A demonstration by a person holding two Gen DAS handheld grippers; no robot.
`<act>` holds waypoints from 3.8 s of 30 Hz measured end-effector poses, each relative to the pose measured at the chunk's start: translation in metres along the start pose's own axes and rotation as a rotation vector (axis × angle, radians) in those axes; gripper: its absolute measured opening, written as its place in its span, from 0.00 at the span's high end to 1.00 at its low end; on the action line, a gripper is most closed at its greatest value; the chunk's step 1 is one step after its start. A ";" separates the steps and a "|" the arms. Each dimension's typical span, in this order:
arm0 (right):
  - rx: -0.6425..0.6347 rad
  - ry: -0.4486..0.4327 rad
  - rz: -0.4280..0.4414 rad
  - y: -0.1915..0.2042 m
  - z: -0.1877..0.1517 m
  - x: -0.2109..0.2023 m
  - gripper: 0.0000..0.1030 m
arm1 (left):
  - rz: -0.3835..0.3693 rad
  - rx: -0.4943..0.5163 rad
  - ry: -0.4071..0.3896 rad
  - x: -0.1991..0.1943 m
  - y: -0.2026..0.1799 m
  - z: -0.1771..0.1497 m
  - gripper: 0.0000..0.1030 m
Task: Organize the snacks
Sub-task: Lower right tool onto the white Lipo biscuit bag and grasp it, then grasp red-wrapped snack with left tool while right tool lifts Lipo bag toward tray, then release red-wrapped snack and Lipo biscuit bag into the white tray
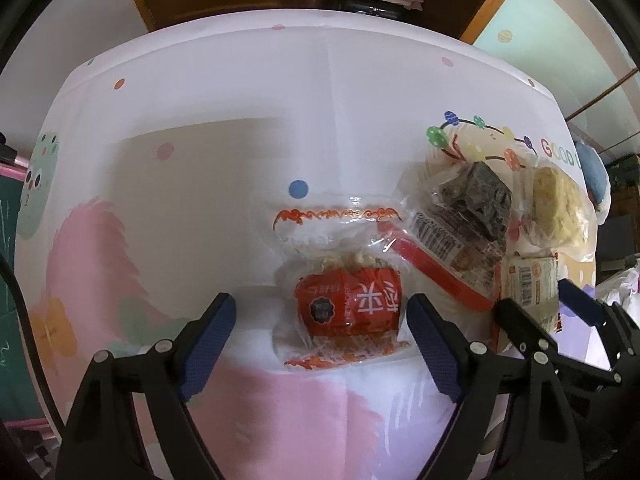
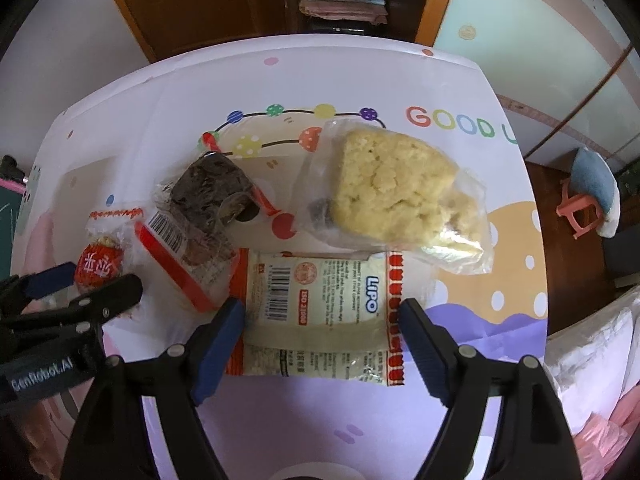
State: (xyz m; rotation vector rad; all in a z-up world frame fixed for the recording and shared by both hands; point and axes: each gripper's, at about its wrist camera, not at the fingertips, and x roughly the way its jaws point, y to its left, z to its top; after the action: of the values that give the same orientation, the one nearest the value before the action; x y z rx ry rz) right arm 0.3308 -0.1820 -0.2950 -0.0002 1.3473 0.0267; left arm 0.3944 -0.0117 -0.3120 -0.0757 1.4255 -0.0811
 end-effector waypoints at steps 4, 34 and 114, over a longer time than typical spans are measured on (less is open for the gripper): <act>-0.044 0.005 0.013 0.009 -0.004 0.005 0.13 | 0.004 -0.010 0.002 0.002 0.005 0.004 0.16; -0.077 -0.139 0.154 0.012 -0.032 -0.136 0.48 | 0.034 0.107 -0.216 -0.169 -0.006 -0.058 0.55; -0.122 -0.251 0.198 0.029 -0.273 -0.289 0.29 | 0.061 0.264 -0.287 -0.282 -0.013 -0.350 0.12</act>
State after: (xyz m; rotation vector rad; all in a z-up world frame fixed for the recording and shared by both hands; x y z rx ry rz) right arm -0.0001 -0.1624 -0.0735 0.0322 1.0893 0.2681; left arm 0.0075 0.0026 -0.0837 0.1678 1.1194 -0.1991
